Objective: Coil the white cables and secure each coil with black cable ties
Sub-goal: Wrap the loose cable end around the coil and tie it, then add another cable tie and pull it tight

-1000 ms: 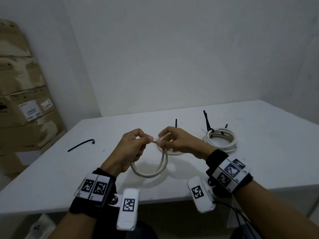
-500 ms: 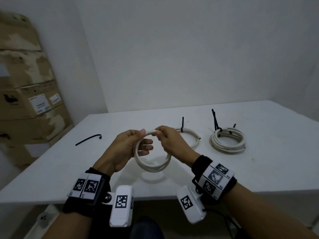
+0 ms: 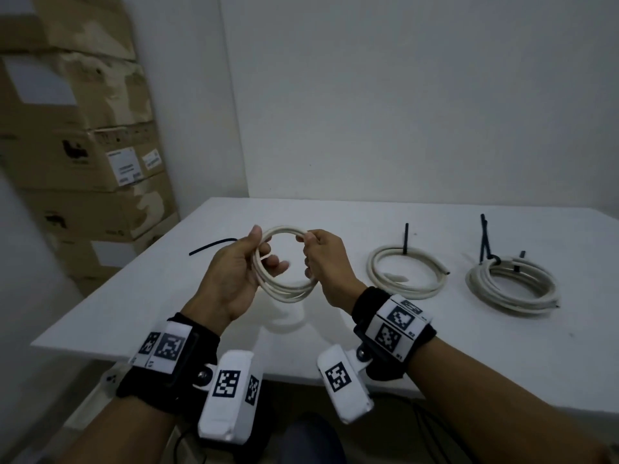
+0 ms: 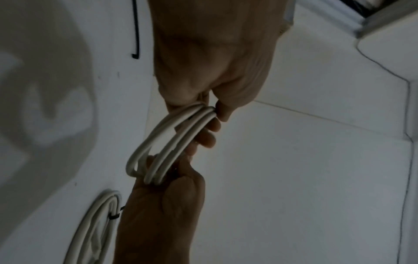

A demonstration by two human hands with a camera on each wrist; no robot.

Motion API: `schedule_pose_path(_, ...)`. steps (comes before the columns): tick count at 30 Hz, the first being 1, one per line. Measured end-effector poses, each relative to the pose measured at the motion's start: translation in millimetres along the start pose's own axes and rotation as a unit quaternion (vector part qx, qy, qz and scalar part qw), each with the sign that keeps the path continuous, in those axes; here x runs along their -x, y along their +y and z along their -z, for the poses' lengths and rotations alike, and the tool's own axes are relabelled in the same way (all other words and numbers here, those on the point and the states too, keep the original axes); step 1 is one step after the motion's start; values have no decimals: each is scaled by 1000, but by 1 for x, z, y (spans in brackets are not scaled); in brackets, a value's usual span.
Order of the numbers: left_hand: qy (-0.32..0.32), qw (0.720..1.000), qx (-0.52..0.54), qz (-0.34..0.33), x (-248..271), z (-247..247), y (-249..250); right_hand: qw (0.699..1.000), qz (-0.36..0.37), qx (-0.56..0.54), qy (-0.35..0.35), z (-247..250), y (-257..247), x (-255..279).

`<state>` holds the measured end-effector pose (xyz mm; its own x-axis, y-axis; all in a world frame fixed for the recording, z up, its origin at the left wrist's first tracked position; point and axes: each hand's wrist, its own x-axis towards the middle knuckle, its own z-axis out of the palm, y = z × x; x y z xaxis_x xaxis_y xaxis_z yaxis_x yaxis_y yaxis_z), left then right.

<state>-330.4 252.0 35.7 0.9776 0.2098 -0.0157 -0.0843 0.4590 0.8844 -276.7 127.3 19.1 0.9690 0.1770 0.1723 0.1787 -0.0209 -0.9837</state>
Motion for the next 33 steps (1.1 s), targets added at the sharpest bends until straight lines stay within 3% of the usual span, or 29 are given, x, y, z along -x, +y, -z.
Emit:
schedule_pose_path(4, 15, 1000, 9, 11, -13, 23, 13, 999, -20, -28, -35, -33, 8, -18)
schedule_pose_path(9, 60, 994, -89, -8, -43, 61, 44, 982, -32, -76, -169, -63, 10, -52)
schedule_pose_path(11, 59, 990, -130, -3, -52, 78, 59, 978, -28, -32, -206, -70, 11, -82)
schedule_pose_path(13, 58, 985, -161, 2, -59, 94, 71, 970, 1, 85, -229, -80, 15, -116)
schedule_pose_path(14, 59, 983, -171, 4, -62, 101, 76, 951, 38, 186, -242, -87, 18, -132)
schedule_pose_path(15, 61, 982, -179, 5, -64, 108, 80, 915, 79, 299, -261, -96, 22, -147)
schedule_pose_path(17, 65, 979, -192, 8, -69, 118, 84, 812, 126, 478, -312, -116, 29, -167)
schedule_pose_path(19, 69, 976, -204, 11, -72, 123, 85, 712, 124, 585, -367, -133, 35, -178)
schedule_pose_path(21, 70, 975, -209, 12, -75, 125, 85, 650, 125, 642, -386, -141, 38, -180)
schedule_pose_path(27, 68, 976, -206, 19, -76, 117, 85, 641, 167, 671, -332, -119, 40, -164)
schedule_pose_path(33, 40, 977, -204, 45, -61, 73, 77, 699, 91, 640, -307, -45, 22, -105)
